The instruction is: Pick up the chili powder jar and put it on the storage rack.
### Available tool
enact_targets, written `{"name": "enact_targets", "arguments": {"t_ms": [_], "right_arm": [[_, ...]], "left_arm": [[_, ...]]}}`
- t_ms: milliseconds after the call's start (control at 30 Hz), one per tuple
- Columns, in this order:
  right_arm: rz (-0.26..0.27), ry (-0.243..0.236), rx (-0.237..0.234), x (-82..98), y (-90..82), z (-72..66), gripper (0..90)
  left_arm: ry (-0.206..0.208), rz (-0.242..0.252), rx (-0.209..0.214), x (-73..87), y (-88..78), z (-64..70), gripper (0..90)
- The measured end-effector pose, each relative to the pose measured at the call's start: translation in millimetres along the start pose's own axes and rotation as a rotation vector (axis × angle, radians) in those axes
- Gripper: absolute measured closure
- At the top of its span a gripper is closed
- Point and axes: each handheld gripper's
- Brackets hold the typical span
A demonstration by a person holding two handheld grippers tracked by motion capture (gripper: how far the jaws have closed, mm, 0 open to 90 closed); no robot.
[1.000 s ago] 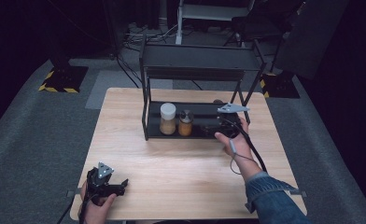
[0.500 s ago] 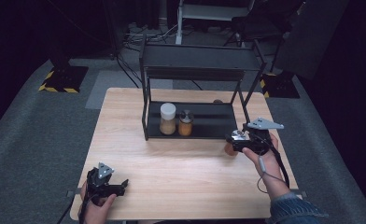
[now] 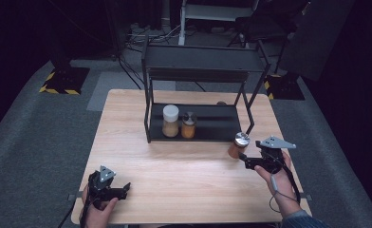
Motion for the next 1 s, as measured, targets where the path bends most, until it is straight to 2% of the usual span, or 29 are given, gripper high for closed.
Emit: {"name": "enact_targets", "arguments": {"t_ms": [200, 300, 533, 700, 900, 1000], "right_arm": [[-0.026, 0.009, 0.019, 16.1, 14.6, 0.6, 10.3], [-0.032, 0.009, 0.040, 19.7, 20.5, -0.4, 9.3], [-0.056, 0.037, 0.052, 27.2, 43.8, 6.2, 8.5], [-0.071, 0.031, 0.078, 24.5, 64.3, 6.4, 9.3], [-0.071, 0.092, 0.072, 20.9, 81.6, 15.0, 12.3], [-0.074, 0.079, 0.067, 14.9, 88.3, 13.8, 21.1]], "left_arm": [[0.000, 0.000, 0.000, 0.0, 0.0, 0.0, 3.1], [0.000, 0.000, 0.000, 0.0, 0.0, 0.0, 3.1], [0.000, 0.000, 0.000, 0.0, 0.0, 0.0, 3.1], [0.000, 0.000, 0.000, 0.0, 0.0, 0.0, 3.1], [0.000, 0.000, 0.000, 0.0, 0.0, 0.0, 3.1], [0.000, 0.000, 0.000, 0.0, 0.0, 0.1, 3.1]]}}
Point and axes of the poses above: each handheld gripper's, and its own axes: y roughly forward along the jaws, x roughly out of its underside, z roughly to its right
